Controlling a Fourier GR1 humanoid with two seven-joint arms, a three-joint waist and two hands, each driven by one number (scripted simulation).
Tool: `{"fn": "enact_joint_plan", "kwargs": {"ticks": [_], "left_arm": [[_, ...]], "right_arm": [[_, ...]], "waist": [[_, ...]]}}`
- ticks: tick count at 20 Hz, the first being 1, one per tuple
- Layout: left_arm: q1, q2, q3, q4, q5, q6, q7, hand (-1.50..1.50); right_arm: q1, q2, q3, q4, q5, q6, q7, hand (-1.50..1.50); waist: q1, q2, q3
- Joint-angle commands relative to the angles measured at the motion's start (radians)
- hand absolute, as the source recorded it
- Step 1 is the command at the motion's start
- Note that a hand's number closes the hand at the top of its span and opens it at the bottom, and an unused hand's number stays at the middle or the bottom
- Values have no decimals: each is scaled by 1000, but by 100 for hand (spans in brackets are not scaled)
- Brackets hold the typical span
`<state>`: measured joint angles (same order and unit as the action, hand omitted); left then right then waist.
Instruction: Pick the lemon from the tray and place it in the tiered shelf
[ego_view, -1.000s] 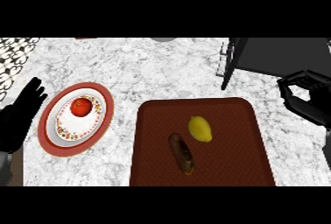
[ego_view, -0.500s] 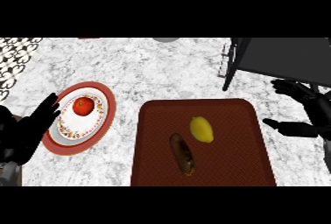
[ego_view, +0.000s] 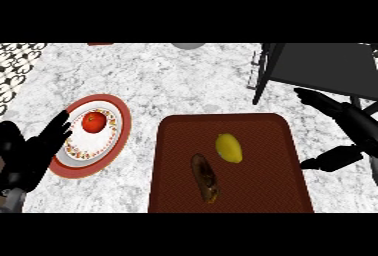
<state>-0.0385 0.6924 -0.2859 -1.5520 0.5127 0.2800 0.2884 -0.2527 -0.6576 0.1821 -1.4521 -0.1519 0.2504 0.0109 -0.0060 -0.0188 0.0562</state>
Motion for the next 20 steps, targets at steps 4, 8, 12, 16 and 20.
{"fn": "enact_joint_plan", "kwargs": {"ticks": [4, 8, 12, 16, 20], "left_arm": [[14, -117, -16, 59, 51, 32, -30, 0], [24, -122, -50, 60, 51, 47, -31, 0], [25, -125, -65, 55, 48, 76, -41, 0], [19, -104, -71, 40, 58, 80, -38, 0], [15, -93, -76, 33, 73, 86, -40, 0]], "right_arm": [[-77, -1, 84, -106, 55, -22, 267, -150], [-135, 46, 134, -164, 105, -87, 423, -150], [-185, 60, 183, -174, 183, -122, 571, -150], [-225, 116, 249, -174, 222, -127, 712, -150], [-235, 184, 343, -186, 282, -137, 789, -150]], "waist": [[-6, 19, -64], [-4, 19, -65], [3, 21, -64], [10, 21, -62], [9, 23, -60]]}}
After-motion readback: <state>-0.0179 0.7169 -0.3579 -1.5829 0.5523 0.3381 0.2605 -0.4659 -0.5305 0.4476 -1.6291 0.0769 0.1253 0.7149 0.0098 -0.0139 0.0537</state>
